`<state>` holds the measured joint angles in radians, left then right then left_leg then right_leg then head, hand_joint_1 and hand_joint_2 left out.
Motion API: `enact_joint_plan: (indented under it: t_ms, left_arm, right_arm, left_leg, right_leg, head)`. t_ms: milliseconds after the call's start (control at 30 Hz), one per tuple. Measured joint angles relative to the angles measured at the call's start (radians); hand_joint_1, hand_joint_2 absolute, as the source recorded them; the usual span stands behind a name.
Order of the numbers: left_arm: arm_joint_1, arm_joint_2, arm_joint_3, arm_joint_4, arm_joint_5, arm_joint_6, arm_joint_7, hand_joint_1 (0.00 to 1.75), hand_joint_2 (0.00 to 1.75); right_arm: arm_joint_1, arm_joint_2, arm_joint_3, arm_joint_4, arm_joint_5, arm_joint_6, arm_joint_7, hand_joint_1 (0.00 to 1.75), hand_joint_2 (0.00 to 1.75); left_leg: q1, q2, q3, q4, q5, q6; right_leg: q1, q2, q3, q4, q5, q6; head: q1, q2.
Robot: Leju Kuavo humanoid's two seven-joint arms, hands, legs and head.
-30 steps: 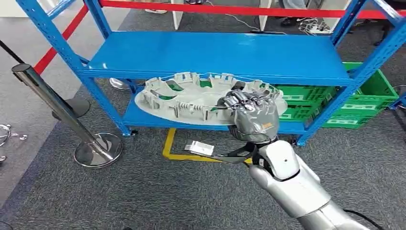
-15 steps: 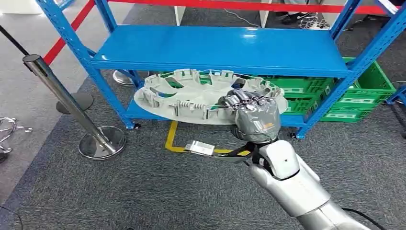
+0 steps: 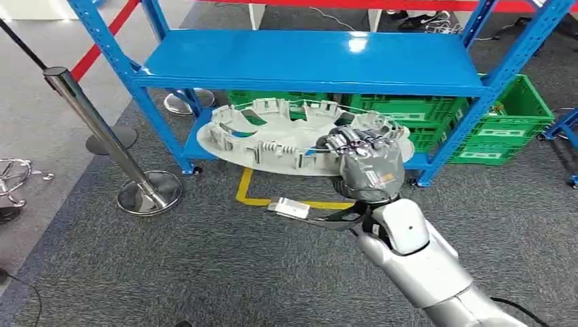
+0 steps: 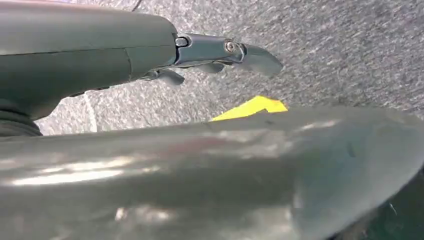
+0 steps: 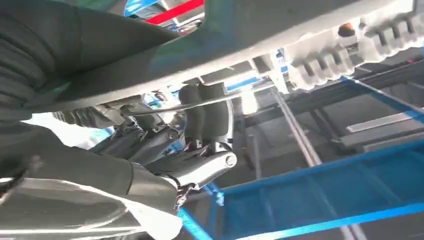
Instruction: Take the parts from the cabinet and place them on the table.
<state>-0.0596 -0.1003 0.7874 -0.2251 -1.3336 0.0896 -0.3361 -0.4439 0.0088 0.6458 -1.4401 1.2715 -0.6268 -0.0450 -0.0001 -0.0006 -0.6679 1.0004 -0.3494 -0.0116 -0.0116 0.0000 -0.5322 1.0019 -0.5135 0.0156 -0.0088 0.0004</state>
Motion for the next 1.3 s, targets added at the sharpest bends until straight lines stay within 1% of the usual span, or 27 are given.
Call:
enact_joint_plan:
  t_ms: [67, 133, 167, 200, 233, 300, 333, 367, 400, 433, 500, 533, 567, 667, 700, 733, 800, 833, 900, 933, 967, 1033, 1067, 1133, 1200, 1233, 1300]
  left_arm:
    - [0.001, 0.001, 0.0, 0.0, 0.0, 0.0, 0.002, 0.0, 0.0]
    - [0.001, -0.001, 0.0, 0.0, 0.001, 0.0, 0.002, 0.0, 0.0]
    - [-0.001, -0.002, 0.0, 0.0, 0.001, 0.0, 0.002, 0.0, 0.0]
    - [-0.002, -0.002, 0.0, 0.0, 0.001, 0.0, 0.002, 0.0, 0.0]
    - [-0.002, -0.002, 0.0, 0.0, 0.001, 0.0, 0.002, 0.0, 0.0]
    - [-0.002, -0.001, 0.0, 0.0, 0.003, 0.0, 0.002, 0.0, 0.0]
    - [-0.003, 0.0, 0.0, 0.0, 0.004, 0.0, 0.001, 0.0, 0.0]
    - [-0.004, 0.004, 0.0, 0.0, 0.005, 0.001, 0.001, 0.0, 0.0]
    - [-0.007, 0.003, -0.001, 0.0, 0.005, 0.001, 0.0, 0.0, 0.0]
    - [-0.01, 0.002, -0.001, 0.0, 0.006, 0.002, 0.0, 0.0, 0.0]
    - [-0.009, 0.002, -0.001, 0.0, 0.009, 0.002, 0.001, 0.0, 0.0]
    - [-0.009, -0.002, -0.001, 0.001, 0.01, 0.001, 0.001, 0.0, 0.0]
    - [-0.008, 0.0, -0.001, 0.001, 0.011, 0.002, 0.002, 0.0, 0.0]
    - [-0.009, -0.001, -0.001, 0.001, 0.011, 0.003, 0.002, 0.0, 0.0]
    - [-0.009, -0.002, -0.001, 0.001, 0.012, 0.004, 0.002, 0.0, 0.0]
    - [-0.008, -0.002, -0.001, 0.001, 0.012, 0.006, 0.002, 0.0, 0.0]
    - [-0.007, -0.003, -0.001, 0.001, 0.012, 0.006, 0.002, 0.0, 0.0]
    - [-0.007, -0.003, -0.001, 0.001, 0.012, 0.006, 0.002, 0.0, 0.0]
    - [-0.007, -0.003, -0.001, 0.001, 0.012, 0.006, 0.002, 0.0, 0.0]
    - [-0.008, -0.003, -0.001, 0.001, 0.012, 0.007, 0.001, 0.0, 0.0]
    - [-0.008, -0.003, -0.001, 0.001, 0.013, 0.007, 0.001, 0.0, 0.0]
    - [-0.005, 0.0, -0.001, 0.001, 0.014, 0.006, 0.001, 0.0, 0.0]
    - [-0.003, 0.0, -0.001, 0.001, 0.014, 0.006, 0.0, 0.0, 0.0]
    - [-0.001, -0.001, -0.001, 0.001, 0.015, 0.006, -0.002, 0.0, 0.0]
    - [-0.001, -0.003, -0.001, 0.001, 0.017, 0.005, -0.003, 0.0, 0.0]
    - [-0.001, -0.002, -0.001, 0.001, 0.019, 0.004, -0.004, 0.0, 0.0]
    - [-0.001, -0.002, -0.001, 0.001, 0.021, 0.002, -0.007, 0.0, 0.0]
  right_arm:
    - [-0.001, 0.0, -0.002, 0.001, 0.0, 0.001, 0.0, 1.75, 1.75]
    - [-0.001, 0.0, -0.003, 0.001, 0.0, 0.002, 0.0, 1.75, 1.75]
    - [-0.001, 0.0, -0.003, 0.001, 0.001, 0.002, 0.0, 1.75, 1.75]
    - [0.0, 0.0, -0.002, 0.001, 0.003, 0.003, 0.0, 1.75, 1.75]
    - [0.0, 0.0, -0.002, 0.001, 0.002, 0.003, 0.0, 1.75, 1.75]
    - [0.001, 0.0, -0.003, 0.001, 0.002, 0.003, 0.0, 1.75, 1.75]
    - [0.001, 0.0, -0.003, 0.001, 0.003, 0.002, -0.001, 1.75, 1.75]
    - [0.0, 0.0, -0.003, 0.001, 0.003, 0.002, -0.001, 1.75, 1.75]
    - [0.0, 0.0, -0.005, 0.0, 0.003, 0.002, -0.001, 1.75, 1.75]
    - [-0.002, 0.0, -0.005, 0.0, 0.003, 0.003, -0.001, 1.75, 1.75]
    - [-0.002, 0.0, -0.004, 0.0, 0.003, 0.004, -0.002, 1.75, 1.75]
    - [-0.001, 0.0, -0.005, 0.0, 0.003, 0.005, -0.002, 1.75, 1.75]
    - [-0.001, 0.0, -0.005, 0.0, 0.003, 0.005, -0.002, 1.75, 1.75]
    - [0.0, 0.0, -0.005, 0.0, 0.003, 0.005, -0.002, 1.75, 1.75]
    - [0.001, 0.0, -0.005, 0.0, 0.003, 0.005, -0.002, 1.75, 1.75]
    - [0.002, -0.001, -0.005, 0.001, 0.003, 0.005, -0.002, 1.75, 1.75]
    - [0.003, -0.001, -0.005, 0.001, 0.003, 0.006, -0.002, 1.75, 1.75]
    - [0.003, -0.001, -0.005, 0.001, 0.003, 0.006, -0.002, 1.75, 1.75]
    - [0.002, 0.0, -0.005, -0.002, 0.003, 0.006, -0.002, 1.75, 1.75]
    - [0.0, 0.0, -0.005, -0.001, 0.002, 0.006, -0.001, 1.75, 1.75]
    - [0.0, 0.0, -0.004, -0.002, 0.002, 0.007, 0.0, 1.75, 1.75]
    - [0.001, 0.0, -0.004, -0.001, 0.002, 0.008, 0.0, 1.75, 1.75]
    - [0.001, 0.0, -0.004, -0.001, 0.002, 0.009, 0.0, 1.75, 1.75]
    - [0.001, 0.0, -0.004, -0.001, 0.002, 0.01, 0.0, 1.75, 1.75]
    - [0.002, 0.0, -0.003, -0.001, 0.004, 0.012, 0.0, 1.75, 1.75]
    - [0.003, 0.0, -0.003, -0.001, 0.007, 0.012, 0.0, 1.75, 1.75]
    - [0.003, 0.0, -0.002, -0.001, 0.015, 0.011, 0.0, 1.75, 1.75]
  left_leg:
    - [0.004, -0.001, -0.023, 0.056, -0.101, -0.012]
    - [0.006, -0.001, -0.051, 0.208, -0.22, -0.018]
    - [0.006, -0.001, -0.061, 0.289, -0.251, -0.019]
    - [0.006, -0.001, -0.057, 0.329, -0.243, -0.018]
    - [0.006, -0.001, -0.039, 0.33, -0.211, -0.015]
    - [0.003, -0.001, 0.047, 0.234, -0.136, 0.0]
    - [-0.001, -0.002, 0.114, 0.142, -0.134, 0.012]
    - [-0.008, -0.002, 0.183, 0.047, -0.171, 0.022]
    - [-0.008, -0.001, 0.223, -0.031, -0.194, 0.024]
    - [-0.012, -0.003, 0.211, -0.027, -0.186, 0.02]
    - [-0.015, -0.002, 0.194, -0.032, -0.164, 0.029]
    - [-0.005, 0.007, 0.186, -0.04, -0.148, 0.034]
    - [-0.005, 0.006, 0.173, -0.04, -0.136, 0.04]
    - [-0.007, 0.007, 0.124, -0.038, -0.097, 0.045]
    - [-0.007, 0.007, 0.106, -0.036, -0.083, 0.044]
    - [-0.007, 0.007, 0.09, -0.036, -0.076, 0.043]
    - [-0.007, 0.008, 0.055, -0.03, -0.054, 0.037]
    - [-0.007, 0.007, 0.044, -0.025, -0.044, 0.033]
    - [-0.013, 0.006, 0.031, -0.012, -0.034, 0.025]
    - [-0.013, 0.006, 0.023, -0.008, -0.02, 0.022]
    - [-0.012, 0.006, 0.019, -0.01, -0.011, 0.019]
    - [-0.009, 0.005, 0.009, -0.005, -0.011, 0.009]
    - [-0.008, 0.003, 0.002, 0.017, -0.049, 0.001]
    - [-0.002, 0.004, -0.045, 0.161, -0.158, -0.012]
    - [0.001, 0.004, -0.087, 0.307, -0.208, -0.016]
    - [0.002, 0.004, -0.079, 0.315, -0.198, -0.015]
    - [0.001, 0.003, -0.001, 0.2, -0.133, -0.008]
  right_leg:
    - [-0.003, -0.003, -0.012, 0.001, 0.019, -0.022]
    - [-0.001, -0.003, -0.039, 0.002, 0.043, -0.026]
    - [0.001, -0.004, -0.054, 0.003, 0.054, -0.026]
    - [0.003, -0.004, -0.067, 0.004, 0.064, -0.026]
    - [0.005, -0.005, -0.082, 0.005, 0.075, -0.026]
    - [0.011, -0.004, -0.108, 0.006, 0.097, -0.026]
    - [0.011, -0.003, -0.116, 0.006, 0.108, -0.026]
    - [0.014, -0.003, -0.122, 0.007, 0.115, -0.022]
    - [0.016, -0.005, -0.125, 0.007, 0.123, -0.018]
    - [0.012, -0.006, -0.129, 0.0, 0.141, -0.012]
    - [0.01, -0.007, -0.134, -0.011, 0.167, -0.001]
    - [0.01, -0.001, -0.144, -0.003, 0.141, 0.006]
    - [0.01, 0.0, -0.163, 0.027, 0.085, 0.012]
    - [0.007, -0.001, -0.21, 0.26, -0.075, 0.019]
    - [0.007, -0.001, -0.214, 0.319, -0.074, 0.02]
    - [0.007, -0.001, -0.204, 0.335, -0.037, 0.021]
    - [0.007, -0.001, -0.14, 0.284, 0.072, 0.018]
    - [0.007, -0.002, -0.08, 0.209, 0.079, 0.016]
    - [0.009, 0.0, 0.077, -0.008, -0.024, 0.01]
    - [0.008, 0.0, 0.078, -0.032, -0.044, 0.01]
    - [0.012, 0.001, 0.073, -0.026, -0.038, 0.007]
    - [0.005, -0.004, 0.055, -0.025, -0.023, -0.016]
    - [0.005, -0.004, 0.055, -0.025, -0.017, -0.024]
    - [0.006, -0.005, 0.038, -0.023, 0.0, -0.032]
    - [0.008, -0.005, 0.02, -0.019, 0.011, -0.032]
    - [0.009, -0.005, 0.011, -0.016, 0.015, -0.031]
    - [0.01, -0.004, 0.002, -0.01, 0.019, -0.03]
  head:
    - [-0.008, 0.0]
    - [-0.01, 0.0]
    - [-0.011, 0.0]
    - [-0.01, 0.0]
    - [-0.011, 0.0]
    - [-0.011, 0.0]
    - [-0.01, 0.0]
    - [-0.01, 0.0]
    - [-0.01, 0.0]
    - [-0.009, 0.0]
    - [-0.011, 0.0]
    - [-0.01, 0.0]
    - [-0.005, 0.0]
    - [-0.002, 0.0]
    - [-0.002, 0.0]
    - [-0.002, 0.0]
    - [-0.003, 0.0]
    - [-0.002, 0.0]
    - [-0.004, 0.0]
    - [-0.004, 0.0]
    - [-0.004, 0.0]
    - [-0.003, 0.0]
    - [-0.008, 0.0]
    - [-0.011, 0.0]
    - [-0.012, 0.0]
    - [-0.011, 0.0]
    - [-0.012, 0.0]
